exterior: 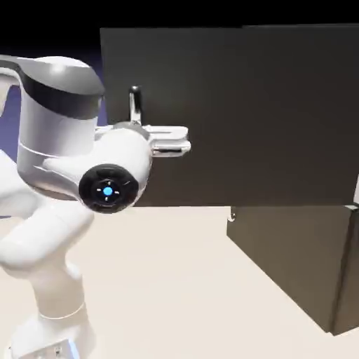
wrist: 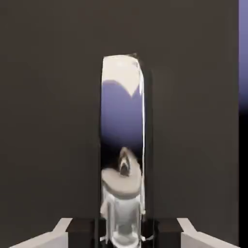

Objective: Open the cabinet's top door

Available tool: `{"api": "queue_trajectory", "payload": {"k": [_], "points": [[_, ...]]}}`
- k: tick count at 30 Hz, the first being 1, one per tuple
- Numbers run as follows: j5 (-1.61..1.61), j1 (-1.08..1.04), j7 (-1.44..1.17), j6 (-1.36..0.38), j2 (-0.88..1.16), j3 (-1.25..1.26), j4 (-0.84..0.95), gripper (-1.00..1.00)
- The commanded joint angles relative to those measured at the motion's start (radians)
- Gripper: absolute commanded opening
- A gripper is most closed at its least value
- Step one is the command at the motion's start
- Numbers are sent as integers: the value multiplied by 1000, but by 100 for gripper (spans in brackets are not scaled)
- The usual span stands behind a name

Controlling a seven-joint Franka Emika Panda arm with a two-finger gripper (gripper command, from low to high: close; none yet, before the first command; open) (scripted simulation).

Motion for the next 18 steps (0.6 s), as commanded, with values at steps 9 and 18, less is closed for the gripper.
{"api": "queue_trajectory", "payload": {"k": [9,18], "points": [[-121,203,-178,-256,326,-236,314,-100],[-192,324,-428,-517,647,-431,591,-100]]}}
